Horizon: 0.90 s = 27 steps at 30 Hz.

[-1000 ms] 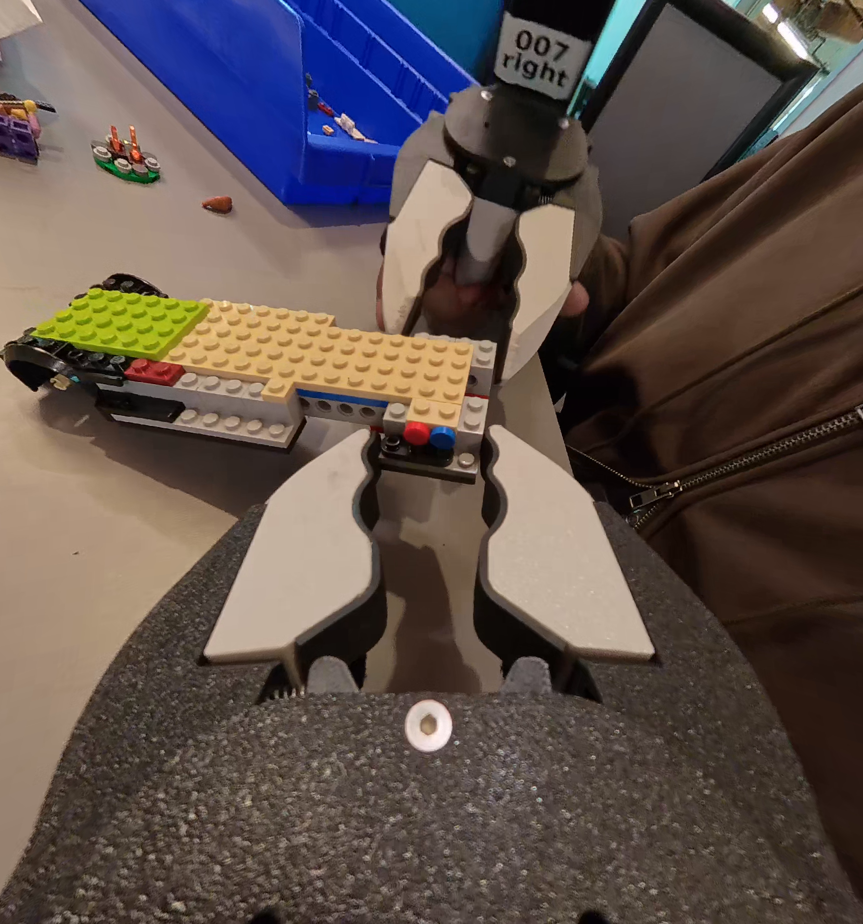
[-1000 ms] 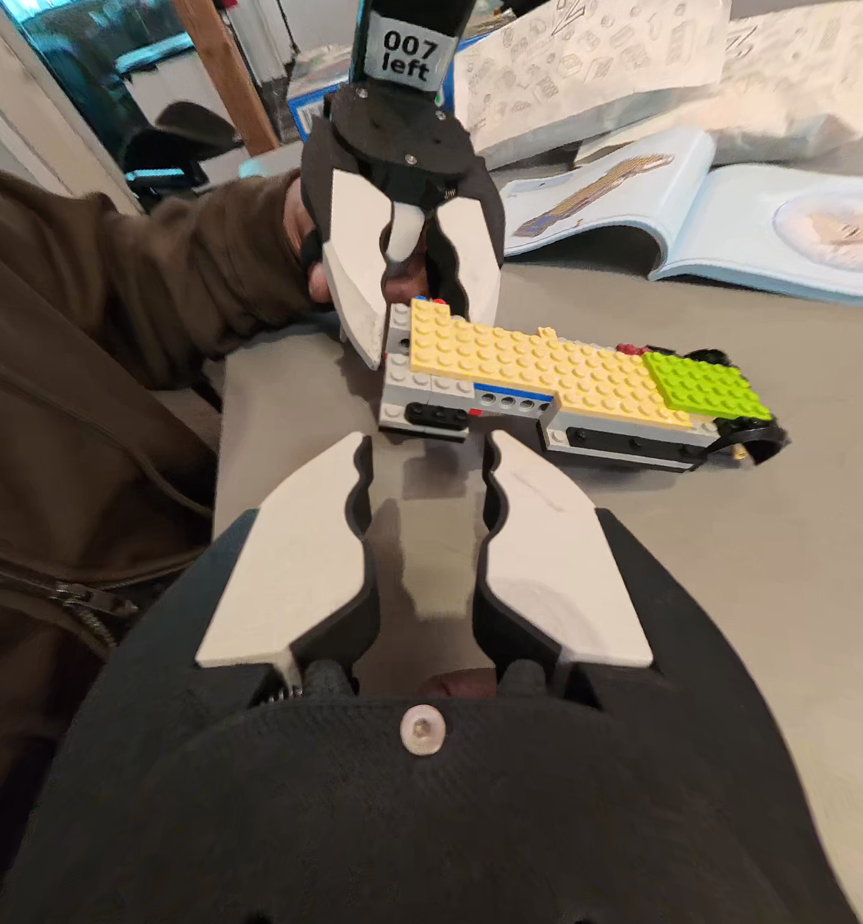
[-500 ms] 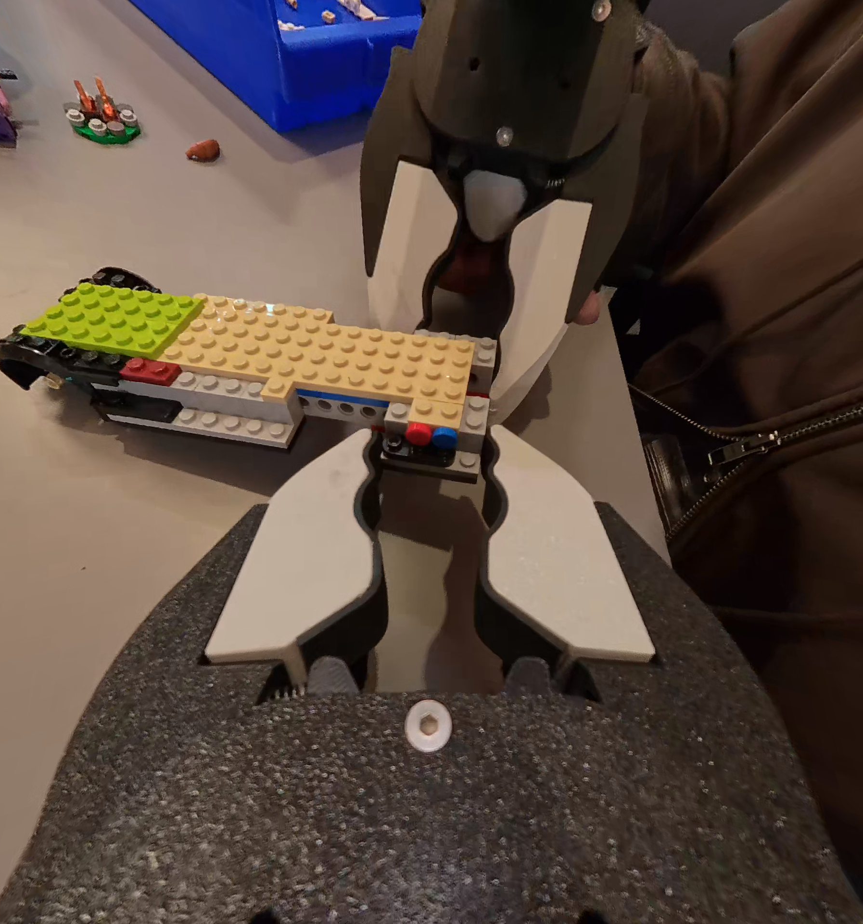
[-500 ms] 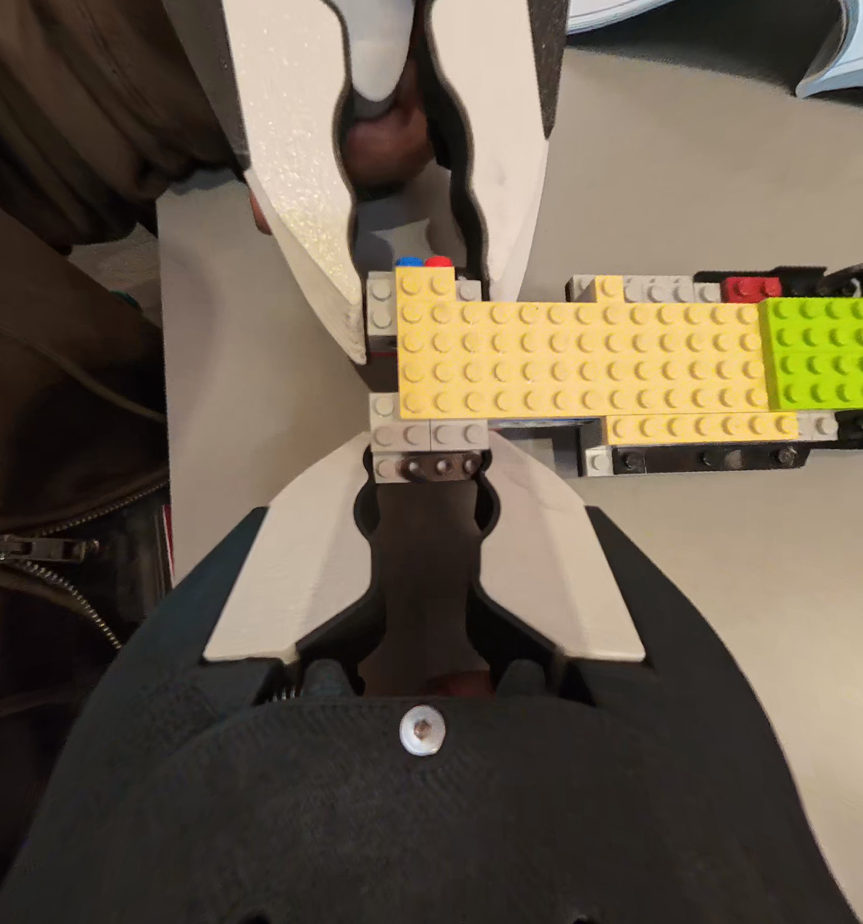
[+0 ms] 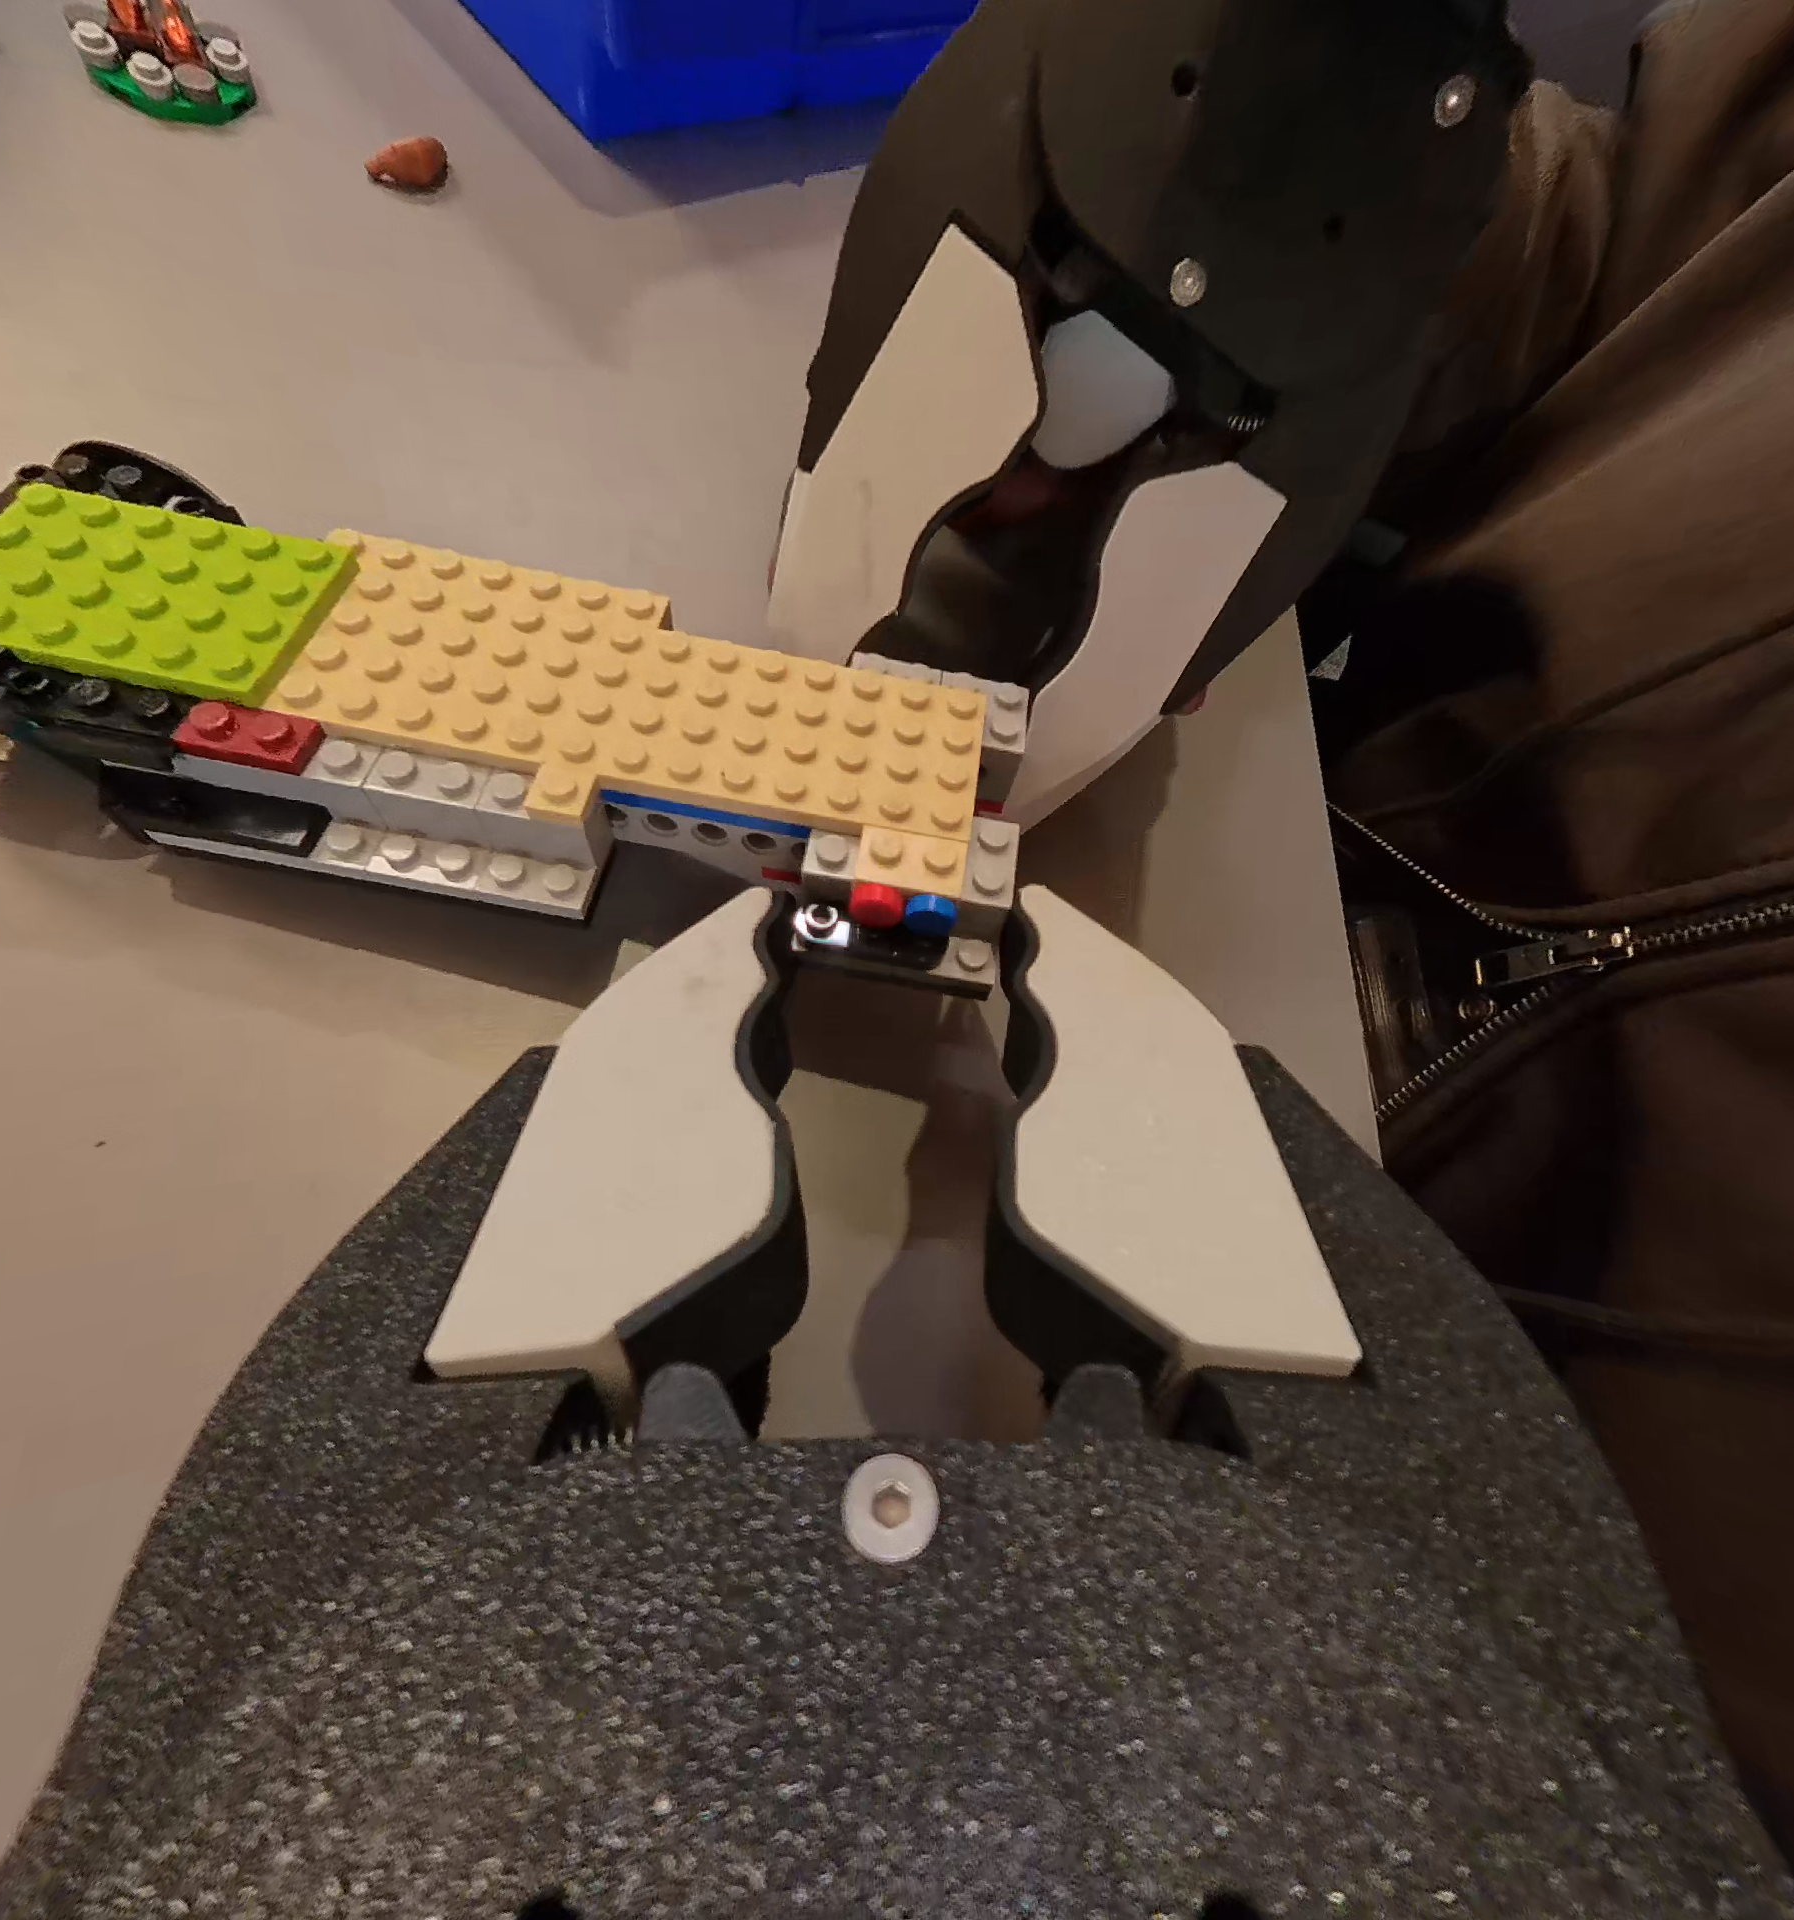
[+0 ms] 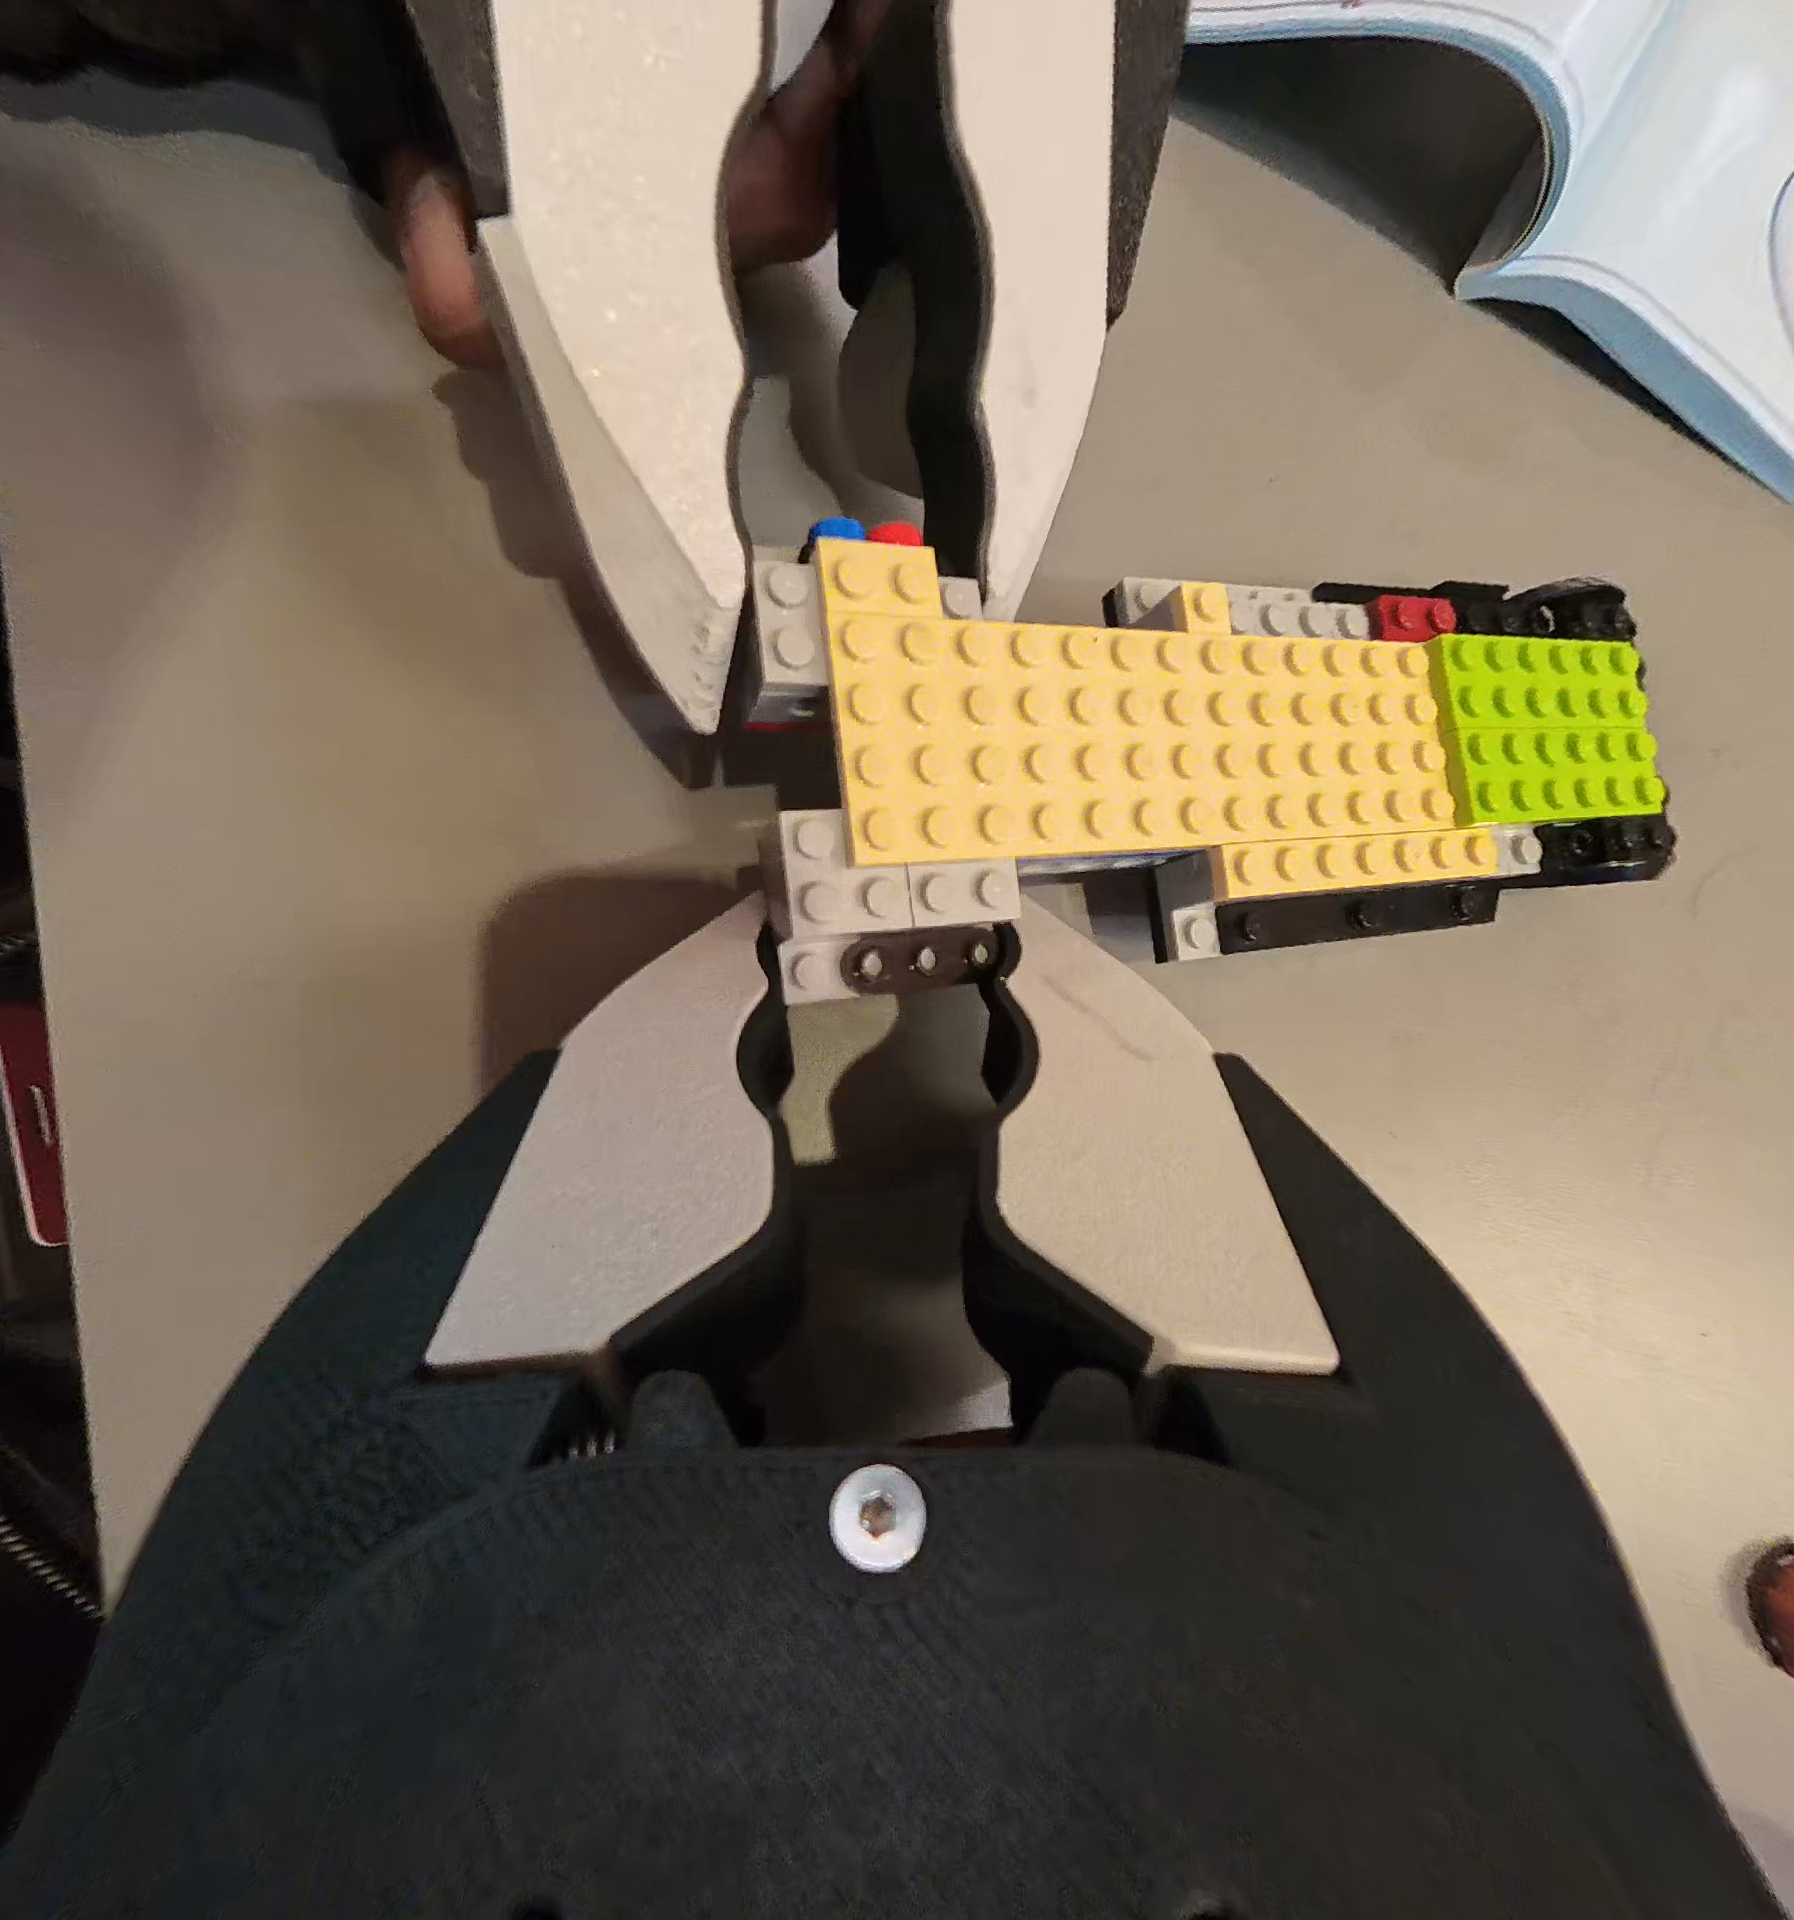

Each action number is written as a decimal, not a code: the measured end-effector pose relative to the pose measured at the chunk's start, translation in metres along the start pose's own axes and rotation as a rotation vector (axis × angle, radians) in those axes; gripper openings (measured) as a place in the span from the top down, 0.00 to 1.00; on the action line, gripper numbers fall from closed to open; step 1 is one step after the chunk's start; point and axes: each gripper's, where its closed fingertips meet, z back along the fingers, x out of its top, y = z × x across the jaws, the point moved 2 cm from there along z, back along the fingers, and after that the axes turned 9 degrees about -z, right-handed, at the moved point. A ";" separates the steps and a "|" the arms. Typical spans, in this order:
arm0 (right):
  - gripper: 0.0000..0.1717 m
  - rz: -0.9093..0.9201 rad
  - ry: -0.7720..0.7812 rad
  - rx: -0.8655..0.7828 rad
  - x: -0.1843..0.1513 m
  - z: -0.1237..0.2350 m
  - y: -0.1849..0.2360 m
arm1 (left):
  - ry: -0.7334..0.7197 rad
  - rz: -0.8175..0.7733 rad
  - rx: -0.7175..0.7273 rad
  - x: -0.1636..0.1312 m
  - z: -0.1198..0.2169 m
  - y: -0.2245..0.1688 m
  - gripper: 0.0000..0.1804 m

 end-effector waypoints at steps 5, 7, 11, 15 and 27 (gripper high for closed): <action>0.80 0.060 -0.053 -0.071 0.003 0.004 -0.004 | -0.009 0.025 -0.017 0.001 0.000 0.000 0.79; 0.80 0.085 -0.060 -0.102 0.004 0.006 -0.006 | -0.006 0.027 -0.020 0.000 -0.001 -0.001 0.79; 0.80 0.060 -0.066 -0.092 0.003 0.005 -0.005 | 0.000 0.023 -0.018 0.000 -0.001 -0.001 0.79; 0.80 0.055 -0.059 -0.091 0.002 0.006 -0.006 | 0.010 0.017 -0.005 -0.001 -0.002 -0.001 0.79; 0.75 -0.166 -0.038 0.003 -0.058 0.073 -0.017 | 0.001 0.041 0.001 -0.002 0.000 0.002 0.79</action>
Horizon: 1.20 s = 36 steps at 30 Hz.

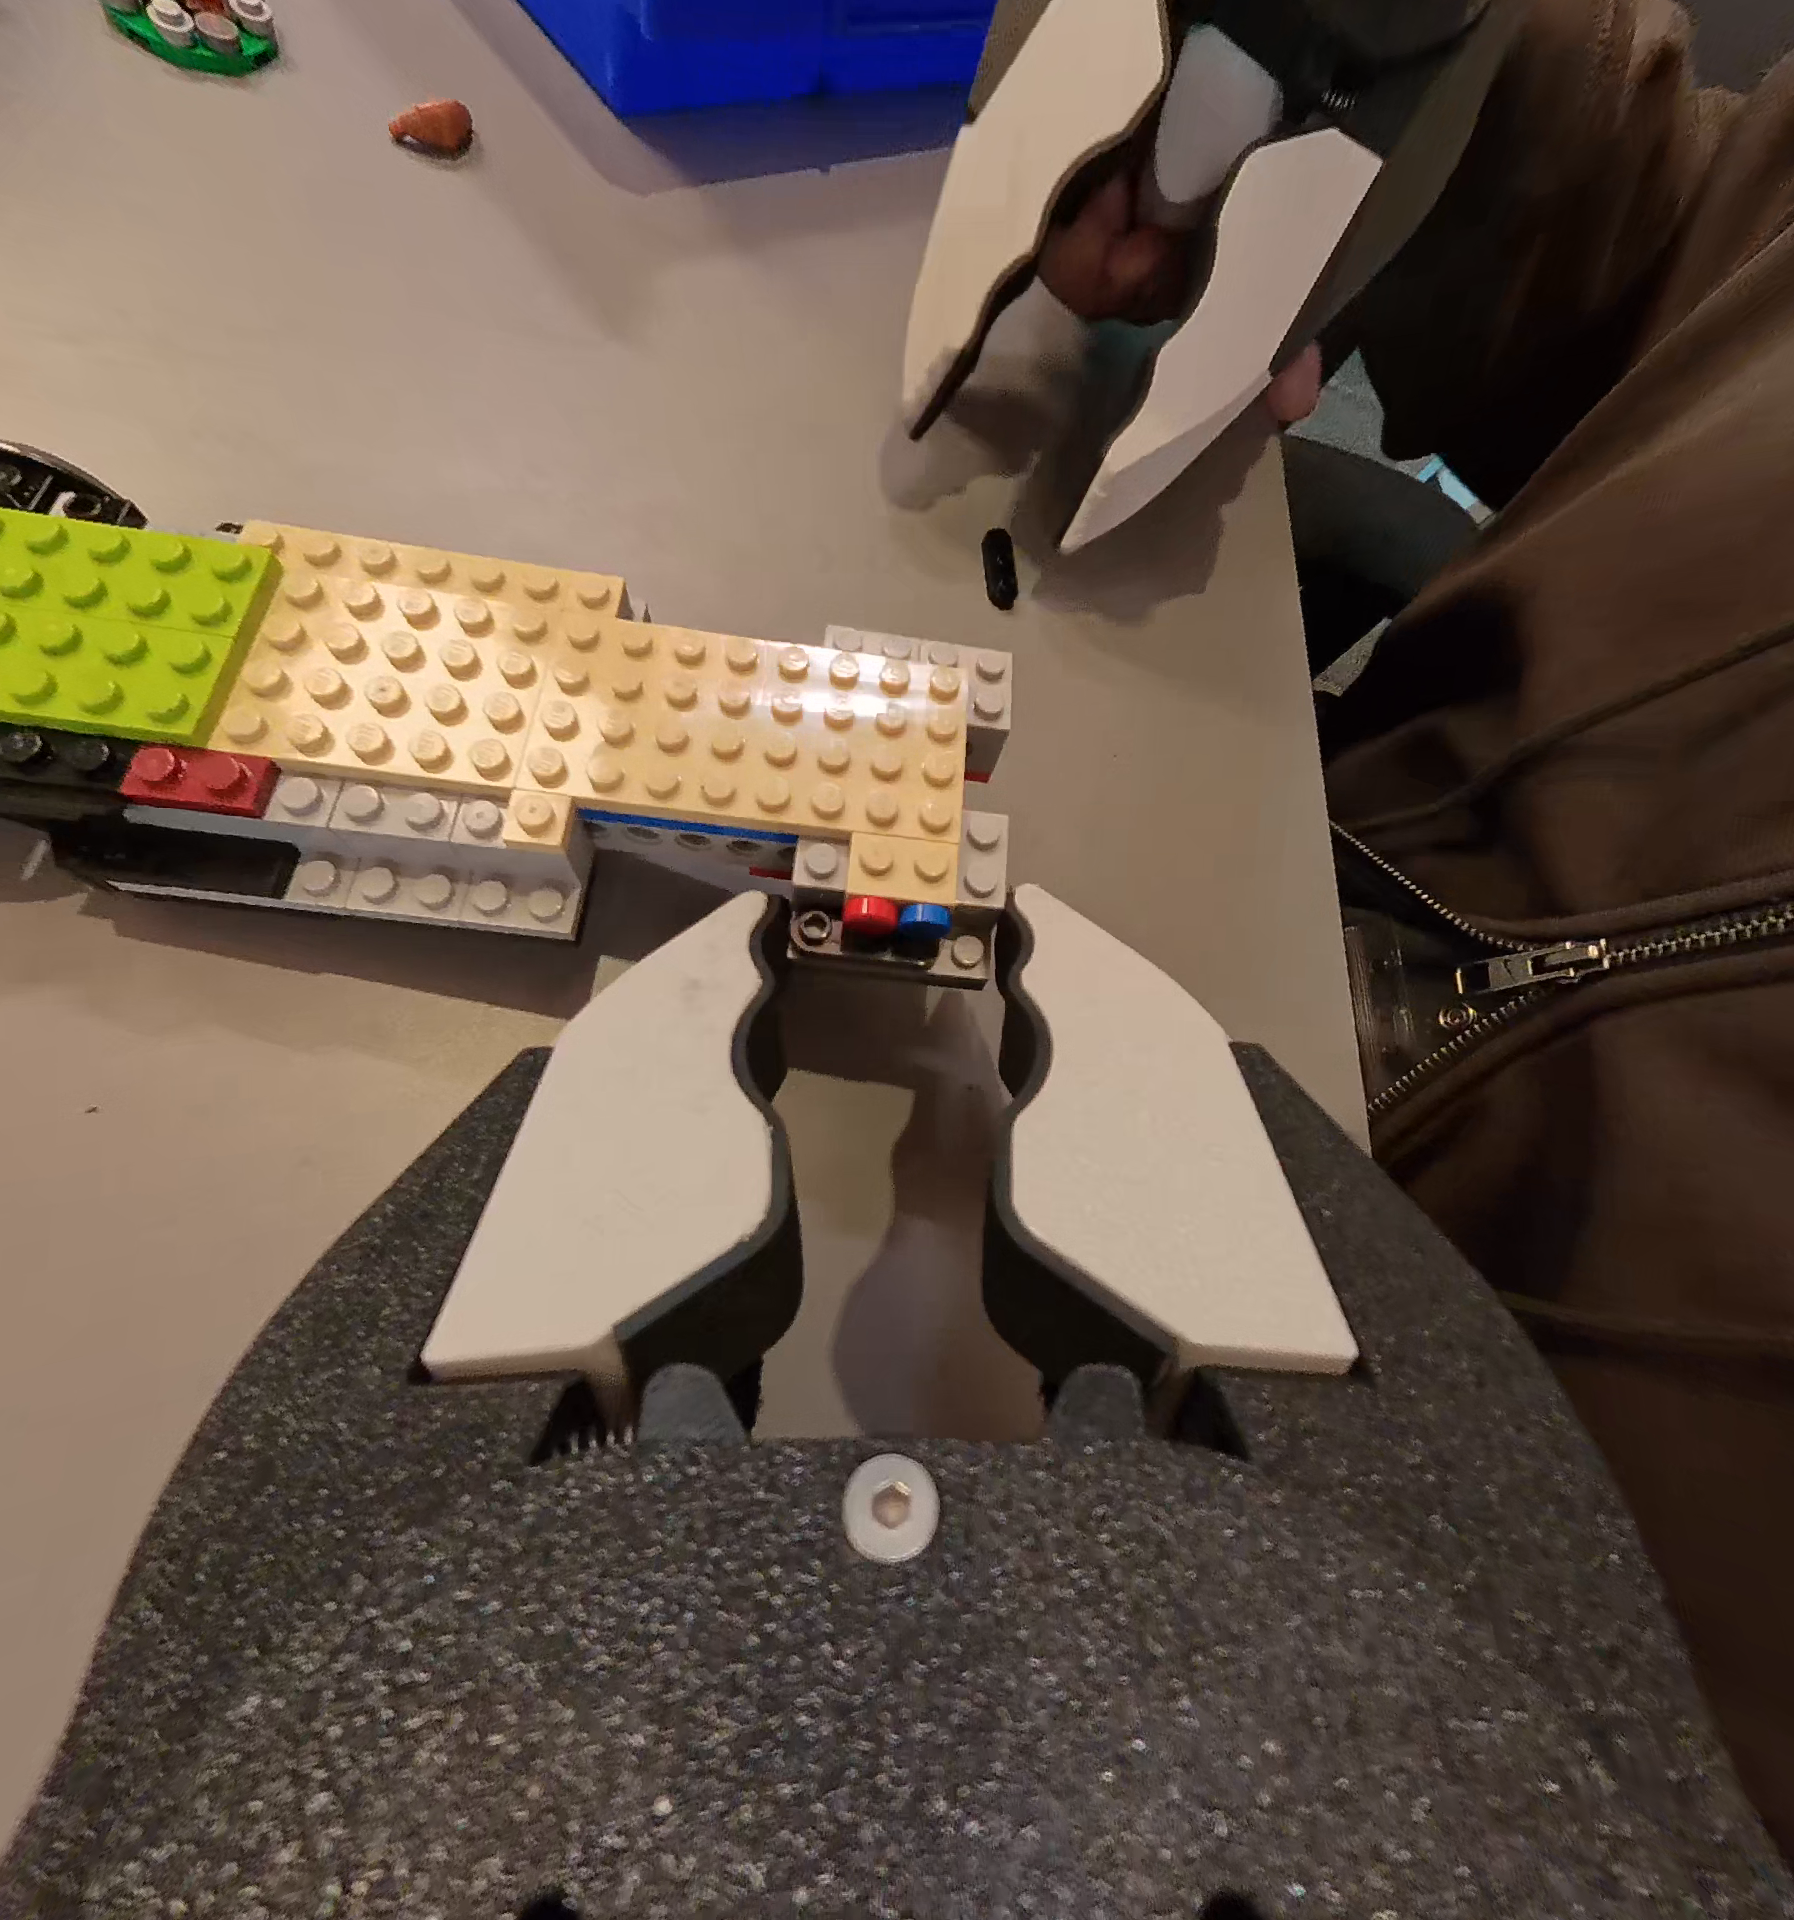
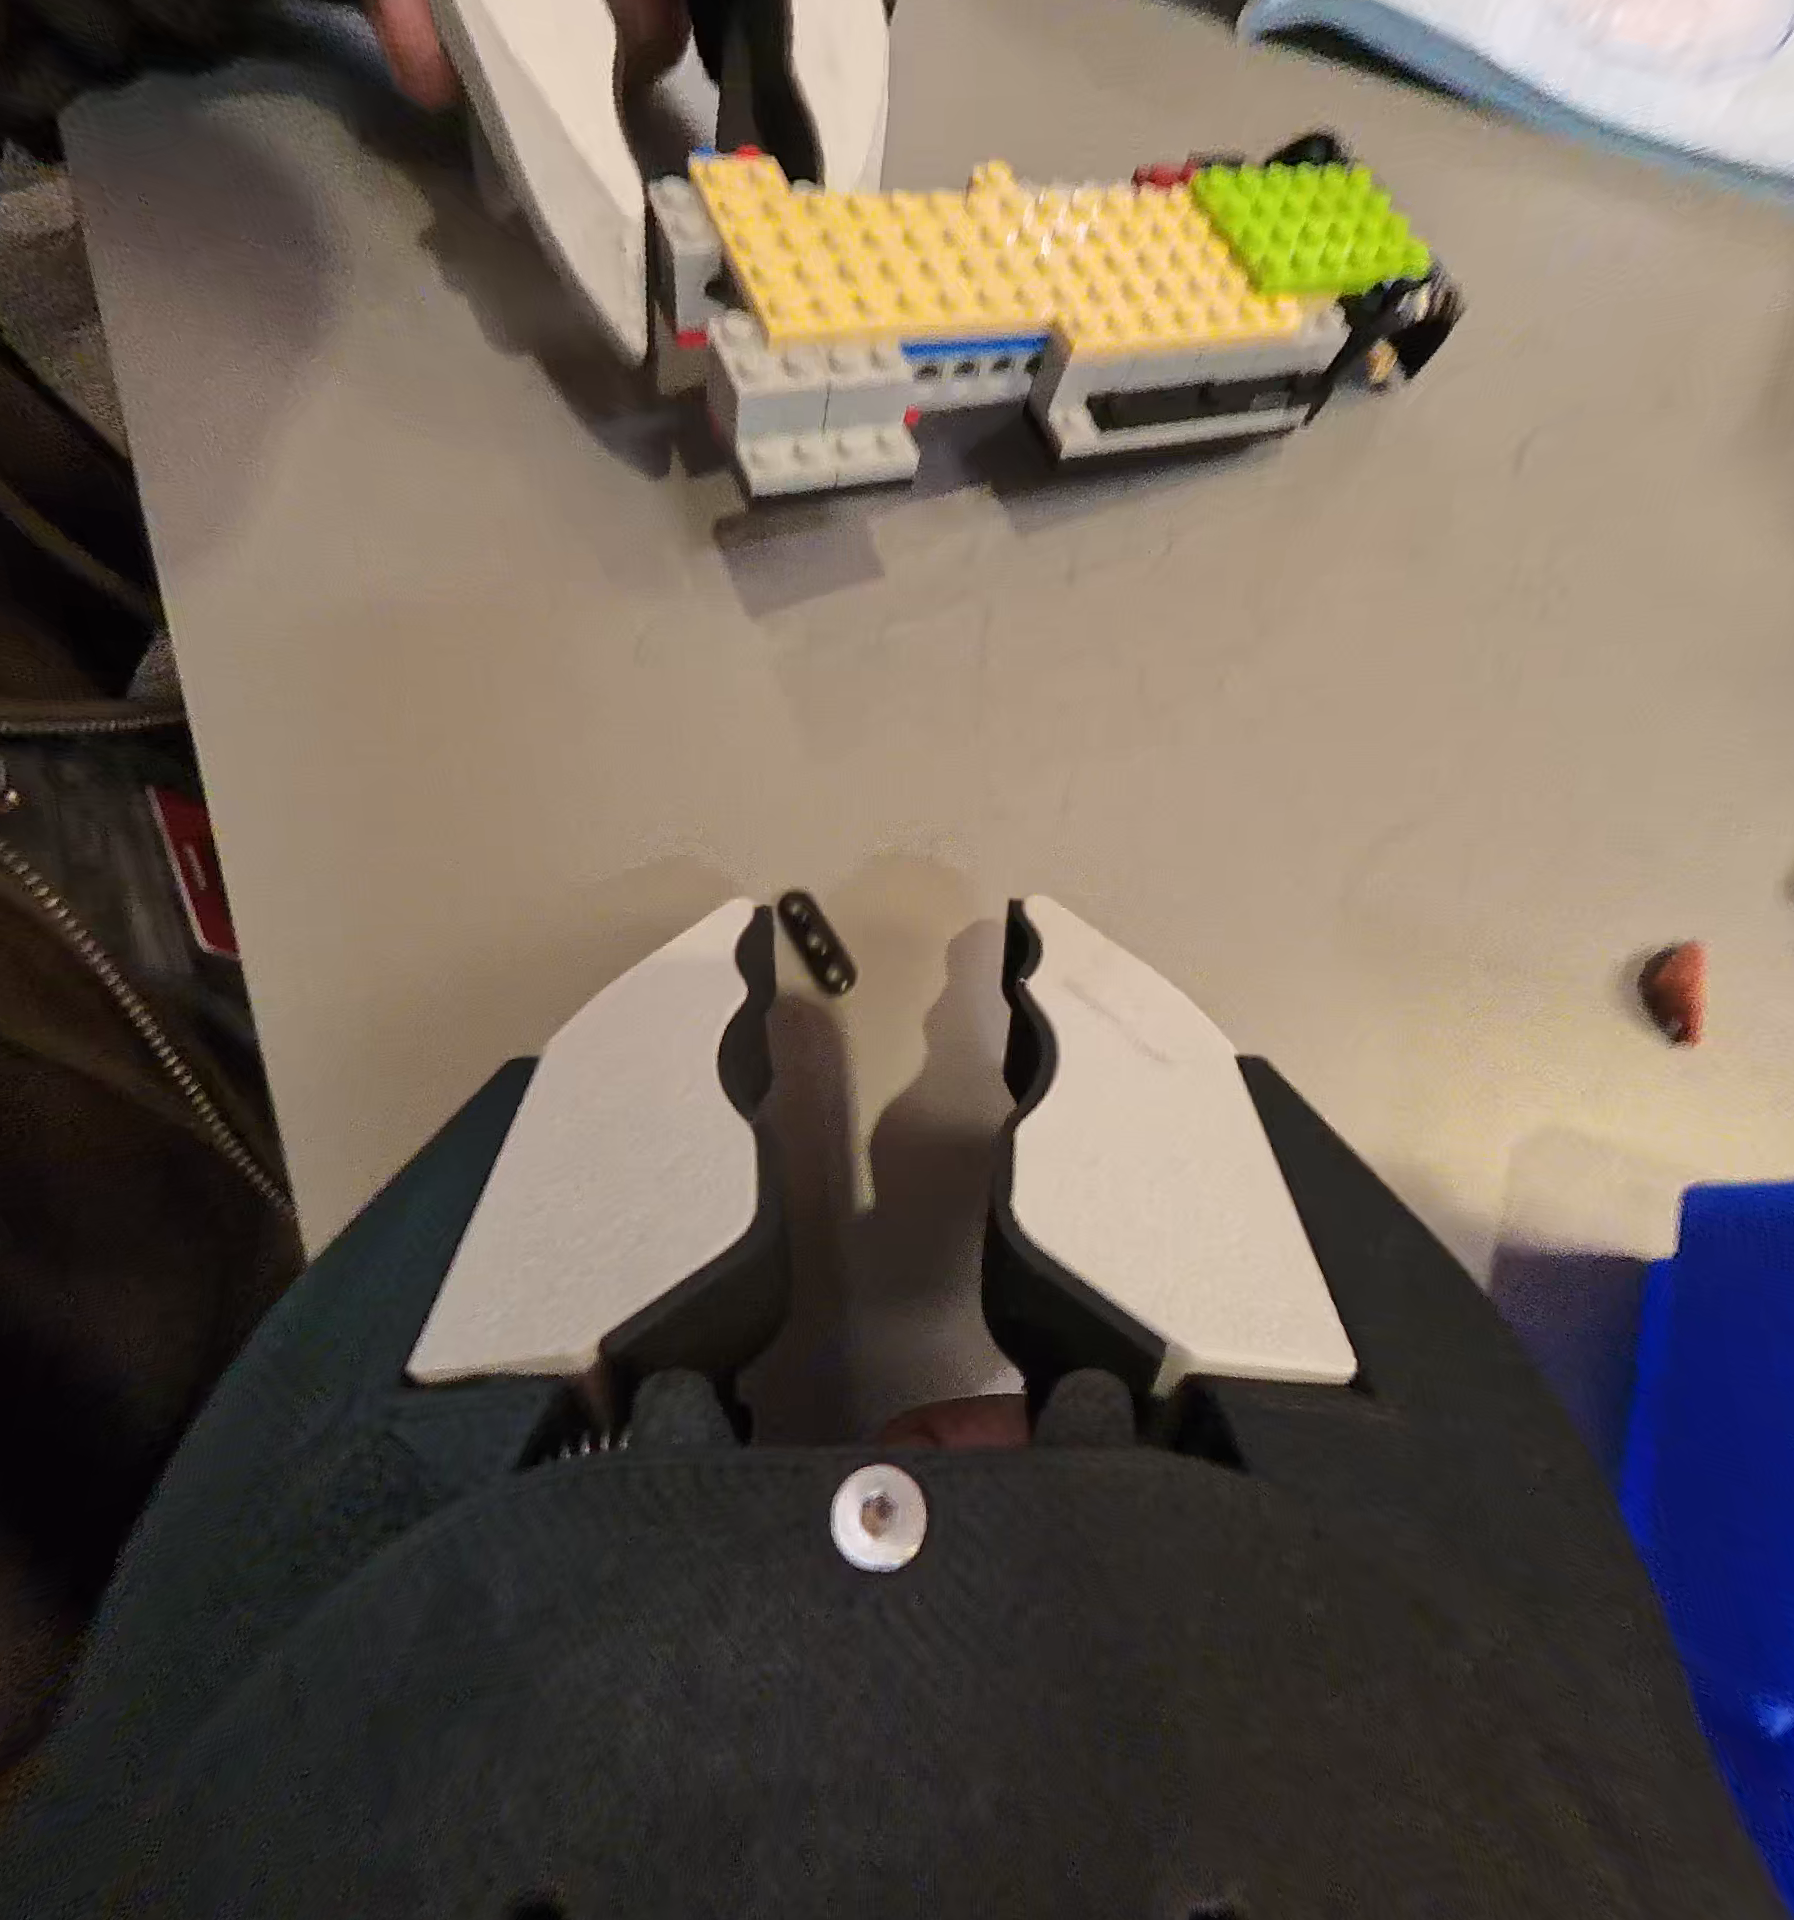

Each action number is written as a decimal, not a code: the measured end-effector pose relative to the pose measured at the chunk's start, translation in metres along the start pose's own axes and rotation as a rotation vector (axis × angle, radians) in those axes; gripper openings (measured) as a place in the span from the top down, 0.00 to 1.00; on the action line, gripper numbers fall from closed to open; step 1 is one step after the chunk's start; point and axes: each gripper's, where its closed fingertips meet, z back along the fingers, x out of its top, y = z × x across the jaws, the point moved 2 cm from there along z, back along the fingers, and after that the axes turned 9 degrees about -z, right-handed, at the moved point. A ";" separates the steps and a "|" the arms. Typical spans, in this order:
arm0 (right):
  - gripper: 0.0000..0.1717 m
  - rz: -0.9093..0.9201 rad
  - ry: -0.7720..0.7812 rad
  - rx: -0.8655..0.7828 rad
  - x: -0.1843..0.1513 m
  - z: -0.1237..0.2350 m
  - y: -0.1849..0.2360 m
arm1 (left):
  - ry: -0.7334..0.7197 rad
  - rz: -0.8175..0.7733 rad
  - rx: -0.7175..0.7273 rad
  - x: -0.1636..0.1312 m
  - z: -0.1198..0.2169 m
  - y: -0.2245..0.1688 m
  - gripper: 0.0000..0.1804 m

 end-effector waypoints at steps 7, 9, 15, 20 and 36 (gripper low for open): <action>0.80 0.044 0.067 -0.013 -0.011 -0.009 0.008 | 0.027 -0.016 -0.002 -0.002 -0.003 -0.002 0.79; 0.86 0.033 0.089 0.018 -0.008 -0.012 0.010 | 0.029 -0.020 -0.003 -0.002 -0.003 -0.002 0.79; 0.96 0.063 0.184 -0.011 -0.009 -0.010 0.007 | 0.004 -0.017 -0.005 -0.001 0.000 -0.002 0.79; 0.96 -0.030 -0.016 -0.314 0.018 0.047 -0.044 | -0.017 -0.012 -0.012 0.001 0.003 -0.002 0.79; 0.85 0.085 -0.082 -0.566 0.036 0.074 -0.068 | -0.083 0.024 -0.034 0.006 0.010 0.001 0.79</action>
